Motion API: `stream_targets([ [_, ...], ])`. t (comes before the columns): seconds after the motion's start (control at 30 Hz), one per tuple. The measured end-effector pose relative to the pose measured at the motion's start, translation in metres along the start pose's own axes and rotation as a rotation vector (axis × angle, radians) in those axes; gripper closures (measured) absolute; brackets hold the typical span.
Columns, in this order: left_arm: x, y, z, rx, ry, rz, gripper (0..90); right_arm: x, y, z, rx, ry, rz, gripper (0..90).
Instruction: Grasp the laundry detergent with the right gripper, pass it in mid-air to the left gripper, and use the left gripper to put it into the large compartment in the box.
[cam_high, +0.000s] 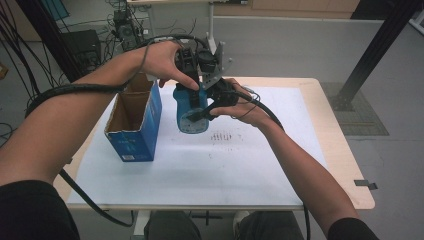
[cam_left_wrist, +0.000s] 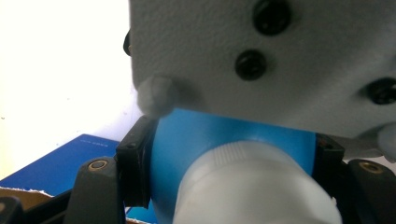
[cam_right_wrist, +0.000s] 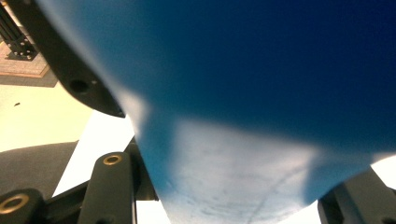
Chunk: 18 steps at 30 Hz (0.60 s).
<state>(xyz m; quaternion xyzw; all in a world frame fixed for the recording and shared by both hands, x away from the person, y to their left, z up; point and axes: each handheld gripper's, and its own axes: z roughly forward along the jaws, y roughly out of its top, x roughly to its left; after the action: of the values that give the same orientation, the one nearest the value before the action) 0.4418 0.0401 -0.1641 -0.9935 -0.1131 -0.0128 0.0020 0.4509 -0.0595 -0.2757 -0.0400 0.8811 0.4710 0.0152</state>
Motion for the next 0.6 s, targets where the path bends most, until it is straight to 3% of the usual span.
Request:
stream_targets([
  [0.6, -0.0009, 0.0034, -0.0002, 0.002, 0.002, 0.009, 36.0, -0.0012, -0.0019, -0.0012, -0.006, 0.013, 0.007, 42.2],
])
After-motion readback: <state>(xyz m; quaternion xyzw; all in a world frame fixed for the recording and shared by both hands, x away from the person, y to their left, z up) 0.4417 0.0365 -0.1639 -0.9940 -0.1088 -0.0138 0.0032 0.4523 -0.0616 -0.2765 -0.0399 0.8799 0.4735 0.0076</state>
